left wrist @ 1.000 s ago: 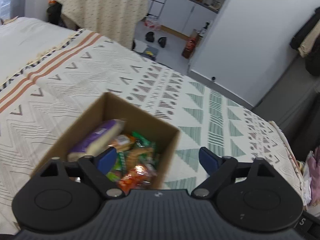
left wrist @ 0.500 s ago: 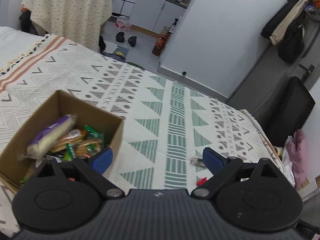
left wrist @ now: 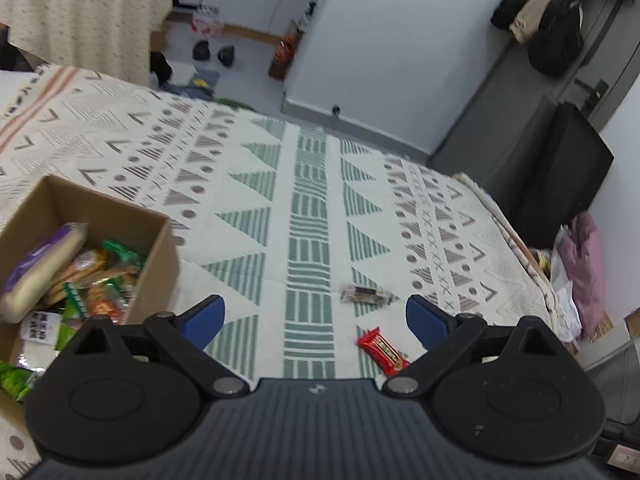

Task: Organize snacks
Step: 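Grasp the red candy with the right tool while the left tool approaches the snack bar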

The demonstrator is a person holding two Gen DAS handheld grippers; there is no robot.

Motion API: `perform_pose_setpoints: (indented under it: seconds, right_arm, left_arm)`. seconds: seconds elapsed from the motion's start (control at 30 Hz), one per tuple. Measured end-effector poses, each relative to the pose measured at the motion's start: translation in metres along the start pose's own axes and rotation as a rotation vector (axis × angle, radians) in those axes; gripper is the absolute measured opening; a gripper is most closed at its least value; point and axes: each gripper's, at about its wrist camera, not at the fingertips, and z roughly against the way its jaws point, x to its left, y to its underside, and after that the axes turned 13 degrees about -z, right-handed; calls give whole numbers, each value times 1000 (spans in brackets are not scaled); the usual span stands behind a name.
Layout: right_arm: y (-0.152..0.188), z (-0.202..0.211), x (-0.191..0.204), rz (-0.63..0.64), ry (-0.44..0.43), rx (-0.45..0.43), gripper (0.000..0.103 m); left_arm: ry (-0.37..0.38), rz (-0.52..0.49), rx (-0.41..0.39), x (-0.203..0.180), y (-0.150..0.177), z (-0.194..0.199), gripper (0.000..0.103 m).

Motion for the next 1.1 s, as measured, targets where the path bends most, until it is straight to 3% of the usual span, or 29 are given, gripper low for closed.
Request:
perform_pose_setpoints:
  seconds: [0.13,0.3,0.5,0.67,0.8,1.1]
  right_arm:
    - [-5,-15,0,14,0,28,64]
    - [-5,-34,-2,40,9,40,84]
    - [1,-56,-11,50,21,82,88]
    - [0,-69,-13,58,29,91,87]
    - [4,-84,-15,75,42,121,76]
    - [8,-113,-14,118,50,153,61]
  left_arm:
    - [16,-61,36,-9,-13,-14,97]
    - [20,-97,62,-15,-23,-31,97]
    - [21,-127,123,-18,-21,-62,103]
    - [23,-155,137,-21,-19,-84,103]
    - [24,-181,138,-21,-19,-96,103]
    - [12,-216,154,-22,-17,-130,100]
